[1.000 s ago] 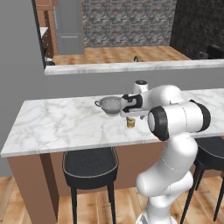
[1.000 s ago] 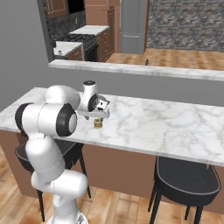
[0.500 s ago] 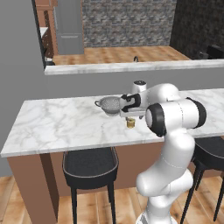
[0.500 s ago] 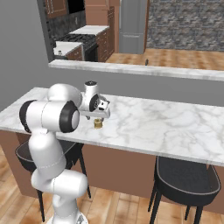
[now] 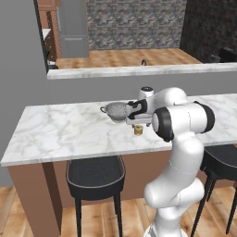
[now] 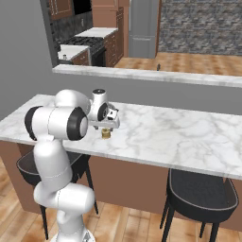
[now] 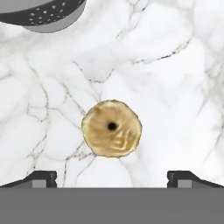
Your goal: Pick the candle and jar from the dining table and place them in the open cabinet. Close the cabinet after placing the objects.
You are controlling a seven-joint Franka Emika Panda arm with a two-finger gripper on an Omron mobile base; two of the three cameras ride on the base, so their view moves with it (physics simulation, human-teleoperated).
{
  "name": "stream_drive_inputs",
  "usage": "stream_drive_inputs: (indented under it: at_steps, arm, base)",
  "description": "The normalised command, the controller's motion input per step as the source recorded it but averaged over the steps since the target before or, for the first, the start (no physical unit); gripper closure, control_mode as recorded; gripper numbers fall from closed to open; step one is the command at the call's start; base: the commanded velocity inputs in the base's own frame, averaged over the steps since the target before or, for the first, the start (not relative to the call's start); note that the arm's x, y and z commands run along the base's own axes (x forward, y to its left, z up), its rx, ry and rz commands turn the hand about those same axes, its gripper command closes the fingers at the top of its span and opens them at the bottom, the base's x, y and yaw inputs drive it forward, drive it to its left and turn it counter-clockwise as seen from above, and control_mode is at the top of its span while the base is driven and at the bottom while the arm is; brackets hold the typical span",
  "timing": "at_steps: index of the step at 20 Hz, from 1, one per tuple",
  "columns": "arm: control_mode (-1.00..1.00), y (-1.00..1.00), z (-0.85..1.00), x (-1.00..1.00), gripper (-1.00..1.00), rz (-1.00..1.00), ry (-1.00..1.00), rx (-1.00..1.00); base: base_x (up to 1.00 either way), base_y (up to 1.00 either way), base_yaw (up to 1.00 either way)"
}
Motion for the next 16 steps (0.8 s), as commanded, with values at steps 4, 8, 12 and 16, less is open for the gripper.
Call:
stream_drive_inputs:
  at_steps: [4,8,12,16]
  arm:
    - [-1.0,0.0,-0.07,0.18,-1.0,0.0,0.0,0.0]
    - [-1.0,0.0,-0.09,0.12,-1.0,0.0,0.0,0.0]
    - [-1.0,0.0,-0.12,0.07,-1.0,0.0,0.0,0.0]
    - [-1.0,0.0,-0.12,0.01,-1.0,0.0,0.0,0.0]
  base:
    - [0.0,0.0,0.0]
    - [0.0,0.0,0.0]
    - [0.0,0.0,0.0]
    - [0.0,0.0,0.0]
